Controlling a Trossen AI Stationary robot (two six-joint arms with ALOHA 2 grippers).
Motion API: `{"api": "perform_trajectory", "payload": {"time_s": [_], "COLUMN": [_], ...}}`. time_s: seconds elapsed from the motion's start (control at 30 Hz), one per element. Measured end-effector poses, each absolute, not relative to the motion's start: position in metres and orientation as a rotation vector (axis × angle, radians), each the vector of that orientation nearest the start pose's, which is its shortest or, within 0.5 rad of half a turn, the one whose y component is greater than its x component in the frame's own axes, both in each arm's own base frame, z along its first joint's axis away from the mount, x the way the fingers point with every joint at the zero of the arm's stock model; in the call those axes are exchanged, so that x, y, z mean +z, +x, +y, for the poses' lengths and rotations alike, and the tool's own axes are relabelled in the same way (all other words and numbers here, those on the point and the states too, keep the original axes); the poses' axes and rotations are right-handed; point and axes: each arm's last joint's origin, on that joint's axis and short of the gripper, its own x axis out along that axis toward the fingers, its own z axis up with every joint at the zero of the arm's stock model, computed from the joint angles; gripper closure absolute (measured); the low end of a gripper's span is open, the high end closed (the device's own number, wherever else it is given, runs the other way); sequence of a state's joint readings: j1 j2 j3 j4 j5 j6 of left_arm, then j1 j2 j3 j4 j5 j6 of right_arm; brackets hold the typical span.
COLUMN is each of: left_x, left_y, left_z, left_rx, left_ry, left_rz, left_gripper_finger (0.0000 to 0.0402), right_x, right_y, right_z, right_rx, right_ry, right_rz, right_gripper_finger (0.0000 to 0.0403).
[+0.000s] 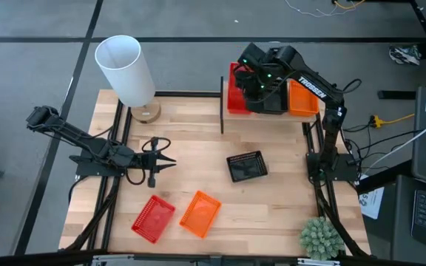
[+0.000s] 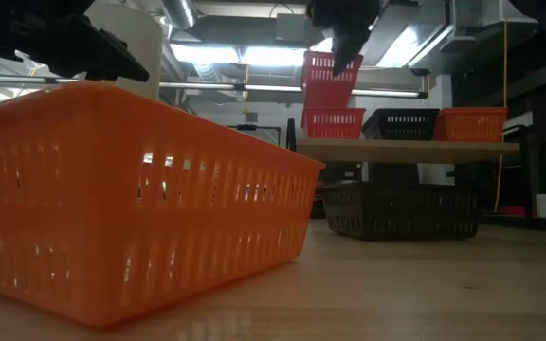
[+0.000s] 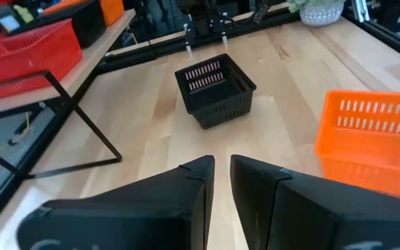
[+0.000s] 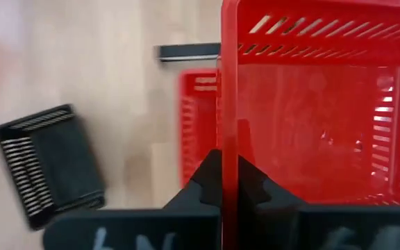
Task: Stack baskets on shelf by color
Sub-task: Stack the right red basket on top of the red basket on the shelf, then stack the red basket on top of the red basket on the shelf
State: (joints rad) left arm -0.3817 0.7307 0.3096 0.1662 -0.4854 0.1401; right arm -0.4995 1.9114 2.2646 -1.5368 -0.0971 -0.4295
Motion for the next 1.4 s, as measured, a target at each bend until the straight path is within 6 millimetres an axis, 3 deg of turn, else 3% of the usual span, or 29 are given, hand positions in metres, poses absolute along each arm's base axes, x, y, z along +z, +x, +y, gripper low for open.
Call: {"api": "perform_trajectory", "payload": {"time_s": [0.3,0.7,0.9,1.2,1.4], "left_x": [0.211,0.211,0.211,0.211,0.211], "left_y": [0.155,0.155,0.155,0.155,0.155], "left_z": [-0.048,-0.048,-0.048,-0.048,-0.048], "left_rx": [0.084,0.084,0.084,0.084,0.084], "left_ry": [0.275,0.274,0.274,0.273,0.273], "left_rz": [0.24,0.24,0.24,0.239,0.239], "left_gripper_finger": [0.036,0.036,0.036,0.036,0.036], "right_x": [0.401,0.352,0.338,0.355,0.371], "right_y": [0.313,0.327,0.326,0.325,0.318], "right_z": [-0.163,-0.173,-0.172,-0.171,-0.168], "right_rx": [-0.06,-0.09,-0.072,-0.101,-0.114], "right_ry": [0.031,-0.003,0.02,0.025,0.047], "right_rz": [1.182,1.287,1.339,1.296,1.301], "right_gripper_finger": [0.0403,0.0403,0.0379,0.0314,0.0292]}}
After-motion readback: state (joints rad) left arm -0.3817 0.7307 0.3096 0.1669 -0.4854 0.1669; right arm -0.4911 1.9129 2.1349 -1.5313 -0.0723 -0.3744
